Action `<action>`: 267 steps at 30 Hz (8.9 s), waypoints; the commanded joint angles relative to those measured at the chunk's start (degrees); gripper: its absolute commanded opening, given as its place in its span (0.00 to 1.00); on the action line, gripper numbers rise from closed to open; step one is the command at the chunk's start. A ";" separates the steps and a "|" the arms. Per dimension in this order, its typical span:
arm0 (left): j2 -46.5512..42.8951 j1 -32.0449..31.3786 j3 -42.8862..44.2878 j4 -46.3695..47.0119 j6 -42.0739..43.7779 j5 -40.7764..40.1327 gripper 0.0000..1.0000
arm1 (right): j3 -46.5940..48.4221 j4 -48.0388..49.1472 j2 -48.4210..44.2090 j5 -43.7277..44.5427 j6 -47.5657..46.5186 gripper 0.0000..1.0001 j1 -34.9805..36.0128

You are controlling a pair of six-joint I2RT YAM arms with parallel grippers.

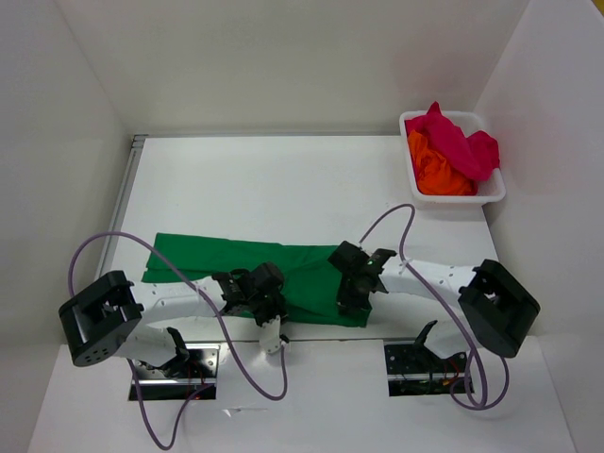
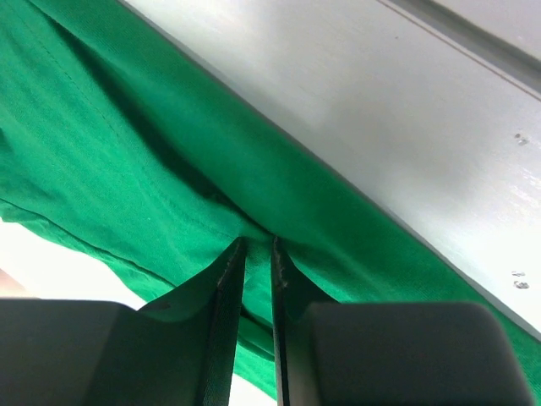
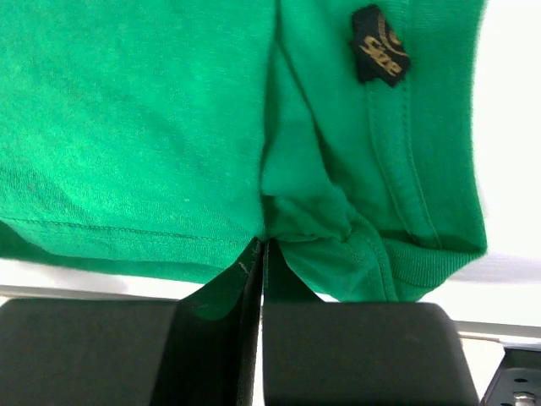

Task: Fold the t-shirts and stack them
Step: Fold the other side of the tshirt into a rectangle, then rotate the tshirt 90 degrees, then grab the bottom of the folded rectangular tshirt with both arms, then fold the folded rectangular tshirt in 1/3 of the way

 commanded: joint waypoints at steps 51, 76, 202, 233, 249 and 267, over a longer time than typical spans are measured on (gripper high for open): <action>20.32 72.40 30.33 -10.71 -60.10 -3.32 0.86 | -4.67 -5.99 -7.55 9.23 13.61 0.41 -0.70; 20.43 84.97 26.73 -11.76 -59.65 1.87 0.56 | 30.99 -0.01 32.51 14.58 -21.08 0.00 -22.32; -15.02 6.66 -2.72 -16.69 6.00 5.12 0.70 | 10.01 -0.19 8.10 -4.65 -13.02 0.54 -0.97; -7.70 8.32 7.74 -16.51 -26.33 13.03 0.08 | 8.77 -2.11 7.67 -7.91 -14.77 0.00 -0.97; 0.46 32.40 21.97 -6.86 -45.94 15.94 0.07 | 36.09 -8.02 18.72 -8.52 -34.45 0.00 -17.75; 21.55 37.51 34.45 10.90 -45.50 14.00 0.07 | 65.38 -12.14 41.84 -12.48 -40.70 0.00 -26.89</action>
